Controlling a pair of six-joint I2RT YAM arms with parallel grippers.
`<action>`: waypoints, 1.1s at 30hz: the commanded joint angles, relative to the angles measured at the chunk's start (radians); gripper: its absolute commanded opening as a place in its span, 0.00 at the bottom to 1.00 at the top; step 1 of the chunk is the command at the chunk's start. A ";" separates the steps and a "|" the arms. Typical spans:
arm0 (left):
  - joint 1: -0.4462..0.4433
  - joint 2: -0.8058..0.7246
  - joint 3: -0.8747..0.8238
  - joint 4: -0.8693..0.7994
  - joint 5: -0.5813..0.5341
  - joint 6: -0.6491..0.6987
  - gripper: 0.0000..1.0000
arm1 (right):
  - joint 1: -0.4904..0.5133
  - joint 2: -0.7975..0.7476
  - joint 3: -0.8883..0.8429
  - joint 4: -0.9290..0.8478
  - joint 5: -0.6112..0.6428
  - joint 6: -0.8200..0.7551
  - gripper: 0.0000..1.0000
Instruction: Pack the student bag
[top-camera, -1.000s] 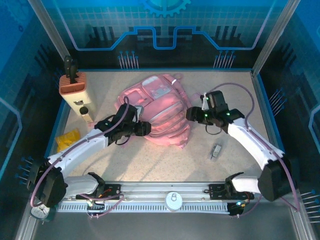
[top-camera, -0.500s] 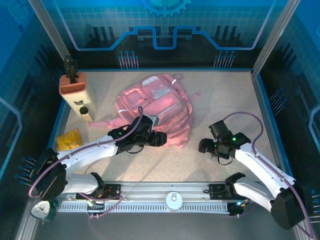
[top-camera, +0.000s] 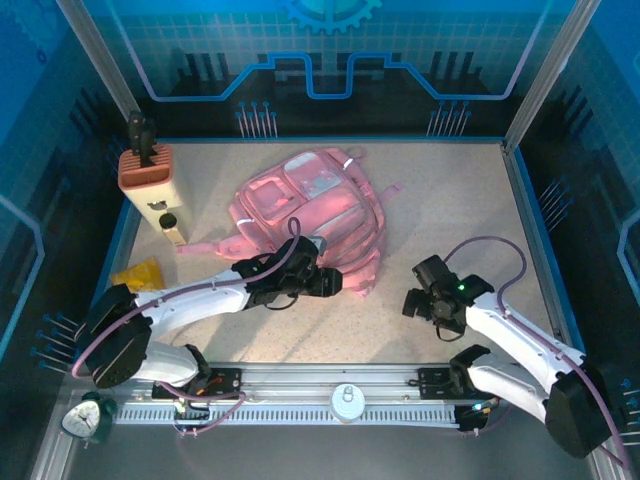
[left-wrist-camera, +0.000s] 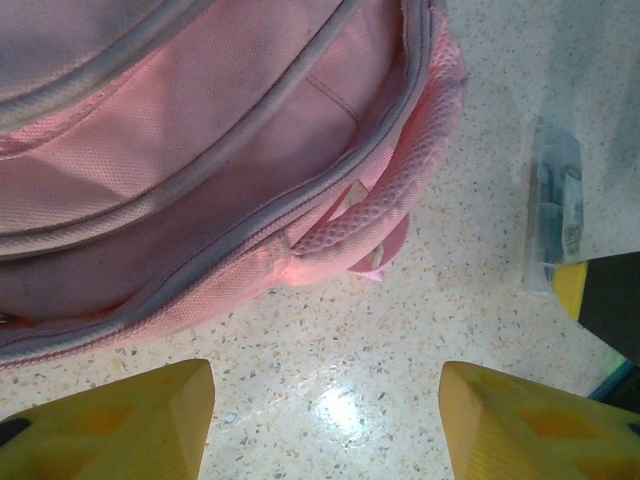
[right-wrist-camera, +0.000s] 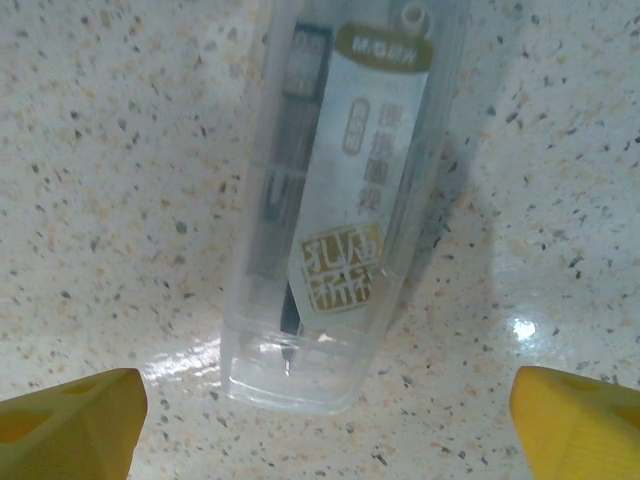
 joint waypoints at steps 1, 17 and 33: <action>-0.010 0.016 0.039 0.031 -0.019 -0.018 0.62 | -0.014 0.036 0.016 0.035 0.053 0.058 0.94; -0.010 0.029 0.069 -0.027 -0.036 -0.011 0.64 | -0.052 0.238 0.018 0.211 -0.038 0.063 0.67; -0.011 0.023 0.103 -0.070 -0.062 0.016 0.66 | -0.074 0.169 0.008 0.210 -0.067 -0.039 0.47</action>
